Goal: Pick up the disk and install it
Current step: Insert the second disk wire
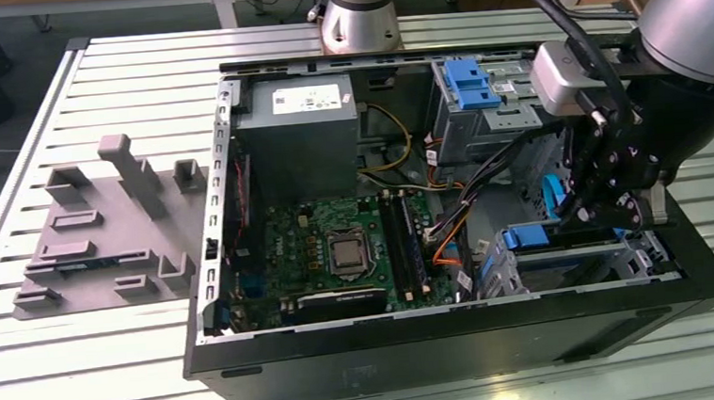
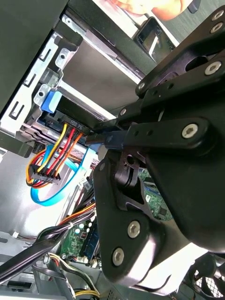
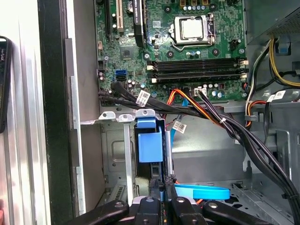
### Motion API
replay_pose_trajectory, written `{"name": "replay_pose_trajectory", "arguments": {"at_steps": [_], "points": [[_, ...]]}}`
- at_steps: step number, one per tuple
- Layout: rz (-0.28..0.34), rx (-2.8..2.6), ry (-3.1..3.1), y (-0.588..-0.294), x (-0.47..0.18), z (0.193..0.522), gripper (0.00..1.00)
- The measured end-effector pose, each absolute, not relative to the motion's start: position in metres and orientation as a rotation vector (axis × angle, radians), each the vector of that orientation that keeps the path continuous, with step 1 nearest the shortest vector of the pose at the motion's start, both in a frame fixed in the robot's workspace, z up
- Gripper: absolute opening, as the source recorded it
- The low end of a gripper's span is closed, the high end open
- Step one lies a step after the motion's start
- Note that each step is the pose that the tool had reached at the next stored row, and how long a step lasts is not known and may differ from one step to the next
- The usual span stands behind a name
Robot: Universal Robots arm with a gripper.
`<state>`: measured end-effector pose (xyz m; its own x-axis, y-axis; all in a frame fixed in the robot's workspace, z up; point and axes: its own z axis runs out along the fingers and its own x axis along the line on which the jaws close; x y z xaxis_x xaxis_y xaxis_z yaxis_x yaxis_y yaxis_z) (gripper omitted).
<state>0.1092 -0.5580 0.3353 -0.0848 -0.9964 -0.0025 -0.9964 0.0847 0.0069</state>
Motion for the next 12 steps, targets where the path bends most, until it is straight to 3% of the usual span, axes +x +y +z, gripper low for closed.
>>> {"name": "replay_pose_trajectory", "arguments": {"at_steps": [12], "points": [[-0.012,2.122,-2.314,-0.558,0.1099,0.3333,0.16]]}}
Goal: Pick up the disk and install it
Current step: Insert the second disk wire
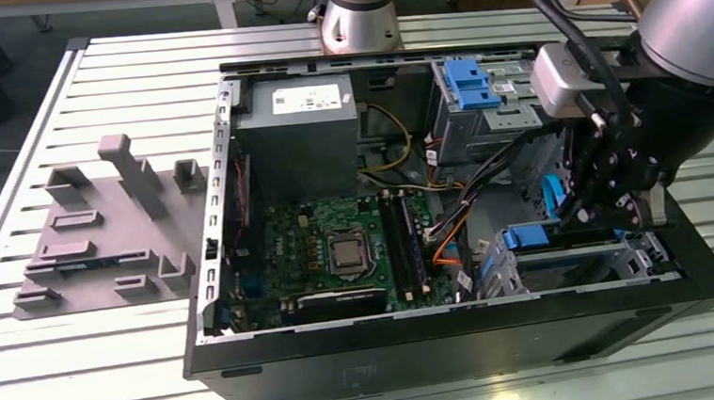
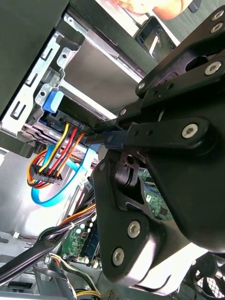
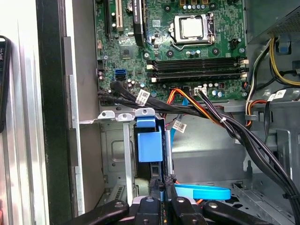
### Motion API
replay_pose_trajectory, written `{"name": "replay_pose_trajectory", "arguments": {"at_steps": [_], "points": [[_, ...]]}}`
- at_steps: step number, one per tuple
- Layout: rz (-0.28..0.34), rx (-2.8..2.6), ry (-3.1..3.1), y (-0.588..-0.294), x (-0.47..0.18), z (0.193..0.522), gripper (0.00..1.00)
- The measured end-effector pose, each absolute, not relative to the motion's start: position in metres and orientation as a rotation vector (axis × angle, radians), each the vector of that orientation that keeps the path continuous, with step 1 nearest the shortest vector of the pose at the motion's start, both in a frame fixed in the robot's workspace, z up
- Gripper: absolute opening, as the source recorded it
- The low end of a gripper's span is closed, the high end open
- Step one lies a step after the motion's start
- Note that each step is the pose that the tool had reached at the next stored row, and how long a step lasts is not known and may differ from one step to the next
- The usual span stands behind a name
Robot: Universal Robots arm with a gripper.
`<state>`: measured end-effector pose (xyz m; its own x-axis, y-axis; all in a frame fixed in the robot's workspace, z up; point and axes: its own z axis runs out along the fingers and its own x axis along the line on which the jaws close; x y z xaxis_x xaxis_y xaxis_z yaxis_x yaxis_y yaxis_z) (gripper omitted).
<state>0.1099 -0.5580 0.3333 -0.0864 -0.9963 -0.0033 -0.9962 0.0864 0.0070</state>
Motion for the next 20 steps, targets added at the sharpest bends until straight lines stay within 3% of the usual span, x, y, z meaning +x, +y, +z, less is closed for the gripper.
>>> {"name": "replay_pose_trajectory", "arguments": {"at_steps": [11,13,14,20], "points": [[-0.012,2.118,-2.317,-0.5583,0.1105,0.3316,0.16],[-0.012,2.119,-2.317,-0.5583,0.1106,0.3316,0.17],[-0.012,2.119,-2.317,-0.5583,0.1106,0.3315,0.23],[-0.012,2.119,-2.317,-0.5583,0.1106,0.3346,0.23]]}}
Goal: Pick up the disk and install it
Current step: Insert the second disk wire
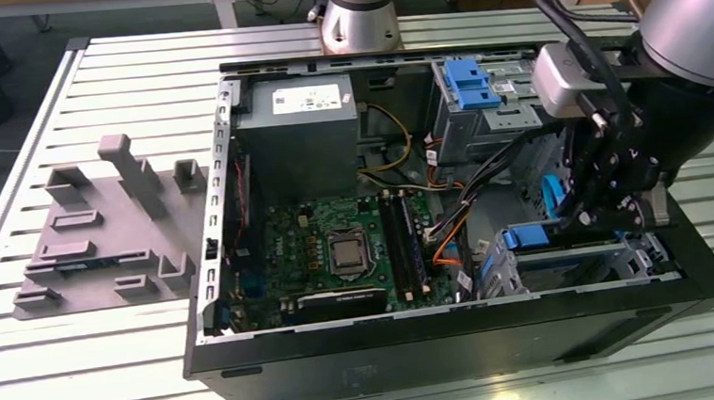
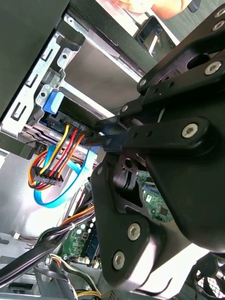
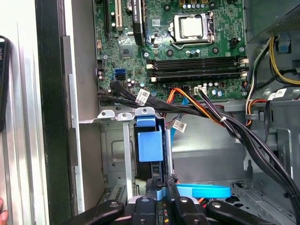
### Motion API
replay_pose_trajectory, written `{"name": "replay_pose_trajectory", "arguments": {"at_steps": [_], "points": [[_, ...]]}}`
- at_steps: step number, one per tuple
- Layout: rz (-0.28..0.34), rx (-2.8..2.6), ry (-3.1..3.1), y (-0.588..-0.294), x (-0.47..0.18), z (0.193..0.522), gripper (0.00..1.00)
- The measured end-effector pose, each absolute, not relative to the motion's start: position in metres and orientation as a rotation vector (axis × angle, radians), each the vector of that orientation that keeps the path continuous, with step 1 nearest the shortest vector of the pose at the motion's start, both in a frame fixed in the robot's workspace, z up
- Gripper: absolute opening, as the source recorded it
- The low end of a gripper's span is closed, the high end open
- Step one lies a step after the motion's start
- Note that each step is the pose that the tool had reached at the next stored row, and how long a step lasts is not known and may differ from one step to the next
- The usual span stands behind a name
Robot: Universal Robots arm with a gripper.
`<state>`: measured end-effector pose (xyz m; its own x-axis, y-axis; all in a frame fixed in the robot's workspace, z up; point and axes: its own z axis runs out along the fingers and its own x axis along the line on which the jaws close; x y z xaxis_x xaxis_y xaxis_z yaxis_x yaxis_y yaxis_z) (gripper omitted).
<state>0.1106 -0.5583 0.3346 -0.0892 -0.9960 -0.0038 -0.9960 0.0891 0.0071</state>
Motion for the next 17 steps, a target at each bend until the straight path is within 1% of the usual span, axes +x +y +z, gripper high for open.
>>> {"name": "replay_pose_trajectory", "arguments": {"at_steps": [8,10,11,17], "points": [[-0.013,2.119,-2.317,-0.5583,0.1106,0.3409,0.23],[-0.013,2.119,-2.317,-0.5583,0.1106,0.3411,0.22],[-0.013,2.119,-2.317,-0.5583,0.1106,0.3411,0.15],[-0.014,2.123,-2.315,-0.5614,0.1106,0.3411,0.15]]}}
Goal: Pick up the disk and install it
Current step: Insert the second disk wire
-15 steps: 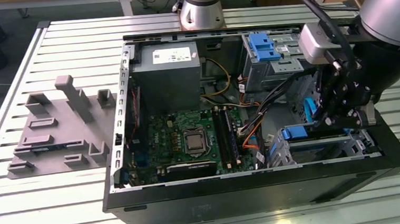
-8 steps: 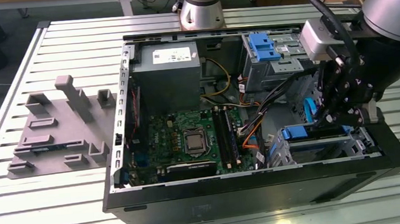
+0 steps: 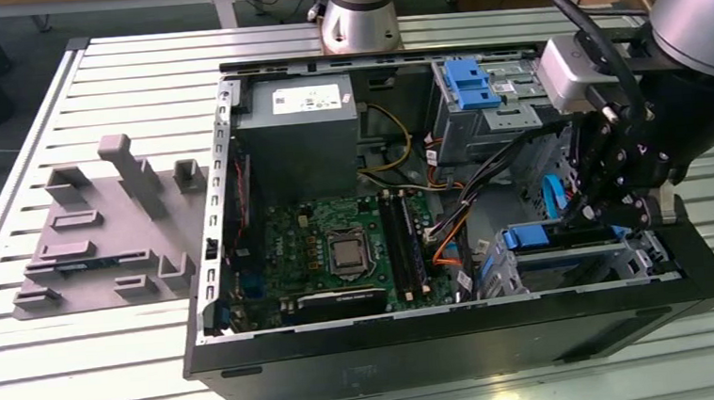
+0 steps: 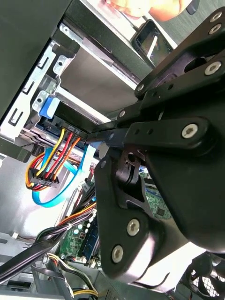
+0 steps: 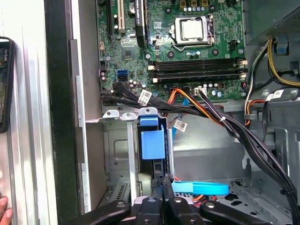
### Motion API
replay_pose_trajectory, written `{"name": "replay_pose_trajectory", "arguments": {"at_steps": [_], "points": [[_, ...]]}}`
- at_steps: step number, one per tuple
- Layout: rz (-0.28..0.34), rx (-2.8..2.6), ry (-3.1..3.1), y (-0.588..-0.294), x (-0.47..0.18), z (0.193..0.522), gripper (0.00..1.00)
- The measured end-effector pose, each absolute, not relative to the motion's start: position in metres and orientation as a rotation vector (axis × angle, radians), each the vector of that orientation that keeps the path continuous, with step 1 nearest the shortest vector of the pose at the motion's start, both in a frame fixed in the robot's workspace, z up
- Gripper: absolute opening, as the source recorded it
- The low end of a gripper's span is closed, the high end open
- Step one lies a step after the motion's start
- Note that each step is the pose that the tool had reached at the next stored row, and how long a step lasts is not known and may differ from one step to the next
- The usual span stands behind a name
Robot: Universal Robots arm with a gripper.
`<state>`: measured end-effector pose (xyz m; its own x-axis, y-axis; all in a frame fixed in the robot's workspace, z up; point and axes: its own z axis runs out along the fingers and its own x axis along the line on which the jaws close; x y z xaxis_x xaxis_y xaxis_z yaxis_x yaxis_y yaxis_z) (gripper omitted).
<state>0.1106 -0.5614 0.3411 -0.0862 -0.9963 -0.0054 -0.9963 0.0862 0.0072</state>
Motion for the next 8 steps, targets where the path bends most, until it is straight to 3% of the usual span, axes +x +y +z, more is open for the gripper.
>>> {"name": "replay_pose_trajectory", "arguments": {"at_steps": [8], "points": [[-0.014,2.123,-2.314,-0.5613,0.1106,0.3358,0.15]]}}
